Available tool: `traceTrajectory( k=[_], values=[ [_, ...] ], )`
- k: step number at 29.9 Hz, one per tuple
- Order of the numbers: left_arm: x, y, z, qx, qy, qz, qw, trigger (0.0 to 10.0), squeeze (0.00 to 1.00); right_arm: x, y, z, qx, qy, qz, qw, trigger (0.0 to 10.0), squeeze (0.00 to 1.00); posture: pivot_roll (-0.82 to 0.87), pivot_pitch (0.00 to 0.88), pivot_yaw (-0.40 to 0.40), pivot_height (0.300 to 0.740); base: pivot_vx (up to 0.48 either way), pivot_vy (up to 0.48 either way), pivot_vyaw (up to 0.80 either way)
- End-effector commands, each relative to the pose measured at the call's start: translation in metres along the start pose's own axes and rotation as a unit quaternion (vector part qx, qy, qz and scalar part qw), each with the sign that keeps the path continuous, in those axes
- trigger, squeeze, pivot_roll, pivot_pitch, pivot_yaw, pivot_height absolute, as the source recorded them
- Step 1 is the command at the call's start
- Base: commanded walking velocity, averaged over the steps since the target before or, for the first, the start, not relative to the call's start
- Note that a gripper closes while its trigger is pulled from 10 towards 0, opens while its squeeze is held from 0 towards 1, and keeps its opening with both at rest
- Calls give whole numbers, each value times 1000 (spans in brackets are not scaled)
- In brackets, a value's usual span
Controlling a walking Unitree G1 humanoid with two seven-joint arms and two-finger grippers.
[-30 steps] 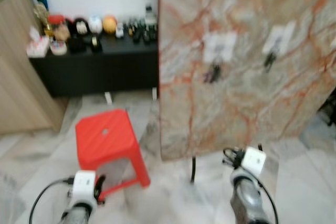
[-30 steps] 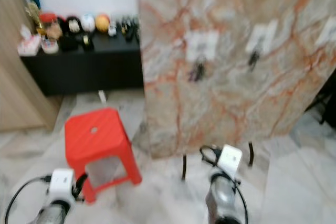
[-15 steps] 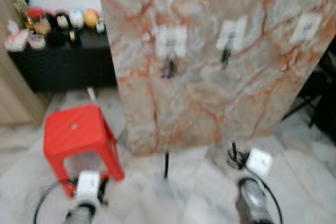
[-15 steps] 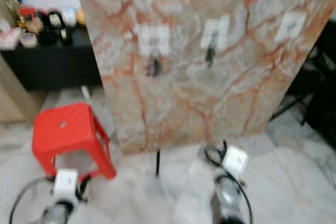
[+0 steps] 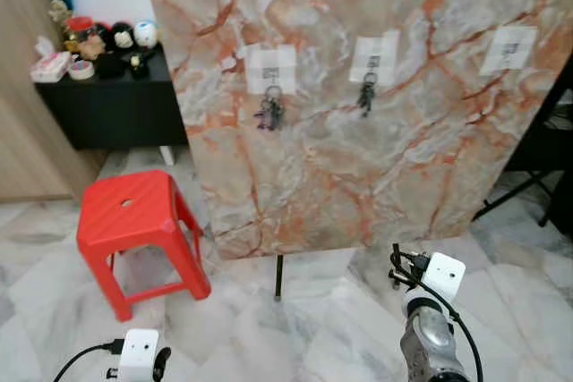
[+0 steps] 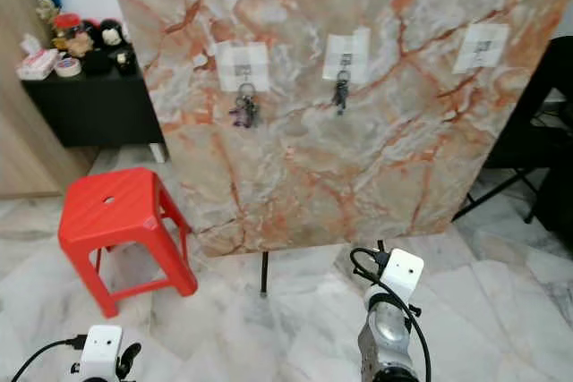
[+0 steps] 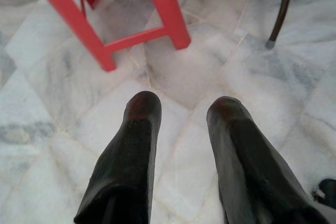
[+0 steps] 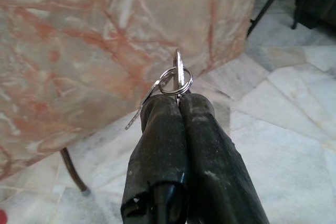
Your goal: Hang keys on a hook
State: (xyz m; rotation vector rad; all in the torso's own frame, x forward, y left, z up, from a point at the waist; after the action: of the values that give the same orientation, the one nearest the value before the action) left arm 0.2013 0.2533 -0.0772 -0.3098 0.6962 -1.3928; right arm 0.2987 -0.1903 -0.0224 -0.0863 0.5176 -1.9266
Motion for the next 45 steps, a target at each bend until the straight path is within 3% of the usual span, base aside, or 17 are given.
traceTrajectory(
  k=[1, 17, 33, 45],
  values=[
    [-2, 0, -2, -8, 9, 2, 1000, 10000, 0, 0, 2, 5, 9, 7, -2, 1000, 10000, 0, 67, 0, -39, 740, 0, 0, 0],
    [4, -6, -18, -38, 21, -9, 999, 10000, 0, 1, 3, 7, 9, 13, -6, 1000, 10000, 0, 60, 0, -37, 740, 37, 0, 0],
    [3, -8, -27, -58, 17, -9, 998, 10000, 0, -4, 4, 9, 9, 17, 5, 1000, 10000, 0, 62, 0, -40, 740, 319, 0, -763],
    [3, -9, -29, -65, 12, -9, 998, 10000, 0, -2, 5, 12, 17, 20, -3, 1000, 10000, 0, 60, 0, -37, 740, 0, 0, -728]
  ],
)
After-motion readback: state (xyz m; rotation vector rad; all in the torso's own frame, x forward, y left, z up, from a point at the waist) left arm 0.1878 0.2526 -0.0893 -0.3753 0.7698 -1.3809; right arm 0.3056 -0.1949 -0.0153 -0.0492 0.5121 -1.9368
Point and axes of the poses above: a point about 5 cm out from each wrist's last joint towards the gripper, its own y axis pointing out of the wrist towards the gripper, its own z axis along the axis of the wrist's last joint, x = y × z, the point moved 3 cm from there along y, pointing out of the wrist towards the gripper, and after that the axes turned 4 degrees about y, right-handed, at the moved point
